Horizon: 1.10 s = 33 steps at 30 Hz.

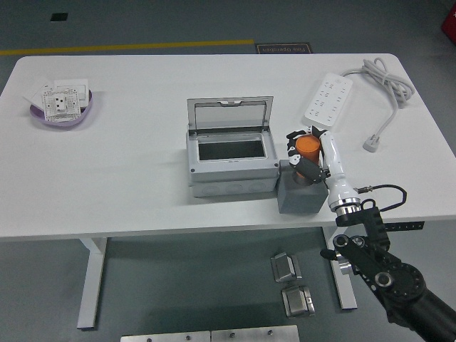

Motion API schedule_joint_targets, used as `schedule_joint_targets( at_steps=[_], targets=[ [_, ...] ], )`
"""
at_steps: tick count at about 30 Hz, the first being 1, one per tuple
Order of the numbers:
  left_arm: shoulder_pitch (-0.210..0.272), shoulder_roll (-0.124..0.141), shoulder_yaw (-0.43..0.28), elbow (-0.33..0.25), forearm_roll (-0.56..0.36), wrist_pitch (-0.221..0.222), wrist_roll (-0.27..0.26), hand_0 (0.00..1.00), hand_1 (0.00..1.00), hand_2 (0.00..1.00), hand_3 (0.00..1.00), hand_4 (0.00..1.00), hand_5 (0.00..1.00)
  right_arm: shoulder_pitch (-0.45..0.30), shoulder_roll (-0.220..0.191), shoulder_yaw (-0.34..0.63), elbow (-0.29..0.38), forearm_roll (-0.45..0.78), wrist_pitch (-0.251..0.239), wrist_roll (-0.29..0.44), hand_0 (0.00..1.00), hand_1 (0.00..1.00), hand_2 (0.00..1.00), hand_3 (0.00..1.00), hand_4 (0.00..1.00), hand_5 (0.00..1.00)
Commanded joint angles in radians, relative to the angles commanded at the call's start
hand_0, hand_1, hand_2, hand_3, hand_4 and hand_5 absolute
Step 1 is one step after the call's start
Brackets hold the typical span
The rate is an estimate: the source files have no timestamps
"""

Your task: Pick up the cylinder from the cube,place it in the box,flap close box

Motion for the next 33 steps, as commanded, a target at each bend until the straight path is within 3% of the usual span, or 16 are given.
schedule_joint_targets(
  at_steps=[3,7,8,13,14,16,23,31,32,33],
  targets=[
    [0.001,0.002,-0.009,0.000,0.009,-0.001,0.001,0.626,0.589,0.555,0.600,0.511,0.051,0.038,-0.001,-0.028,-0.003,-0.052,0.024,-0.046,0.539,0.262,0.294,0.222,0.002,0.002],
    [0.001,0.006,-0.018,0.000,0.018,-0.001,0.002,0.626,0.589,0.555,0.600,0.511,0.051,0.125,0.008,-0.093,-0.011,-0.176,0.091,-0.153,0.539,0.262,0.294,0.222,0.002,0.002],
    [0.001,0.007,-0.019,0.000,0.019,-0.001,0.003,0.627,0.590,0.556,0.600,0.513,0.055,0.148,0.012,-0.110,-0.015,-0.209,0.109,-0.182,0.487,0.251,0.291,0.218,0.002,0.002],
    [0.002,0.011,-0.021,0.000,0.025,-0.001,0.004,0.627,0.590,0.556,0.600,0.513,0.055,0.254,0.036,-0.199,-0.051,-0.343,0.179,-0.301,0.487,0.251,0.291,0.218,0.002,0.002],
    [0.001,0.012,-0.021,0.000,0.025,-0.001,0.004,0.627,0.591,0.556,0.601,0.515,0.059,0.276,0.042,-0.219,-0.064,-0.368,0.190,-0.323,0.407,0.198,0.283,0.218,0.002,0.002],
    [0.001,0.014,-0.018,0.000,0.025,-0.001,0.004,0.627,0.591,0.556,0.601,0.515,0.059,0.316,0.051,-0.256,-0.089,-0.410,0.205,-0.358,0.407,0.198,0.283,0.218,0.002,0.002],
    [-0.007,0.020,-0.007,0.000,0.019,0.000,0.004,0.624,0.593,0.557,0.602,0.518,0.070,0.444,0.076,-0.368,-0.194,-0.466,0.246,-0.390,0.382,0.191,0.280,0.217,0.002,0.002],
    [-0.011,0.025,-0.004,0.000,0.025,-0.001,0.006,0.625,0.593,0.557,0.602,0.519,0.072,0.500,0.092,-0.399,-0.265,-0.455,0.257,-0.379,0.376,0.192,0.280,0.217,0.002,0.002],
    [-0.012,0.025,-0.004,0.000,0.027,-0.001,0.006,0.623,0.594,0.558,0.602,0.520,0.071,0.501,0.094,-0.399,-0.270,-0.456,0.256,-0.375,0.176,0.195,0.286,0.217,0.002,0.002],
    [-0.012,0.026,-0.003,0.000,0.027,-0.001,0.006,0.623,0.594,0.558,0.602,0.520,0.071,0.502,0.096,-0.398,-0.274,-0.457,0.256,-0.373,0.176,0.195,0.286,0.217,0.002,0.002]
  ],
)
